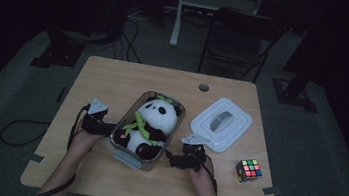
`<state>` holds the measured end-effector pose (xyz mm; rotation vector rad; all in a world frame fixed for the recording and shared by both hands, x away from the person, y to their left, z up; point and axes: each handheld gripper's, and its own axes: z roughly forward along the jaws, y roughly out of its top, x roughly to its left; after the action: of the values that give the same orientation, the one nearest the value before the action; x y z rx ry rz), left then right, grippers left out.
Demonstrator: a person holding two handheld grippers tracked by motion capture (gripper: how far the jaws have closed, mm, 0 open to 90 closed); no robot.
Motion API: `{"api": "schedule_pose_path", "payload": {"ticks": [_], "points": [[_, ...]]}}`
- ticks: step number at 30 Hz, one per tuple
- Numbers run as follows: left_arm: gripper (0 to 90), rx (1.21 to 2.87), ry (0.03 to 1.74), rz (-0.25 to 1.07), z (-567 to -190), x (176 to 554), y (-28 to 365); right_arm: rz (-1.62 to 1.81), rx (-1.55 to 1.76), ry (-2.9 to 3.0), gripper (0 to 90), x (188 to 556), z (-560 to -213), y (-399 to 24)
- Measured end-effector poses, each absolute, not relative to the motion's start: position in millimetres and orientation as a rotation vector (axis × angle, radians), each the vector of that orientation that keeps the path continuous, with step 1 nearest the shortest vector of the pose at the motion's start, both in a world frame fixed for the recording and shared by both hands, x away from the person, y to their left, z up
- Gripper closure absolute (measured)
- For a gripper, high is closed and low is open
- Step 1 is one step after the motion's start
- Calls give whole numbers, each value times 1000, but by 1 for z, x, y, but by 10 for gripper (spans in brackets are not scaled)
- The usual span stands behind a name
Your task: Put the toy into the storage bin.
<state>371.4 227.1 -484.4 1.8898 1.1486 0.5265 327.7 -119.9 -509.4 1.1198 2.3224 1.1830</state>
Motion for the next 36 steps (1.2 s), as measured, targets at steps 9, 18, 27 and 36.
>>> {"api": "schedule_pose_path", "payload": {"ticks": [9,18,27,36], "points": [[21,1936,1137,478,-485,373,208,1186,1164,2249,140,330,-506,-140],[21,1931,1134,493,-487,375,192,1196,1185,2232,148,330,-504,-152],[22,1979,1088,490,-486,363,170,1232,1223,2223,149,329,-503,-173],[26,2003,1065,469,-486,350,156,1234,1190,2260,152,324,-500,-196]]}}
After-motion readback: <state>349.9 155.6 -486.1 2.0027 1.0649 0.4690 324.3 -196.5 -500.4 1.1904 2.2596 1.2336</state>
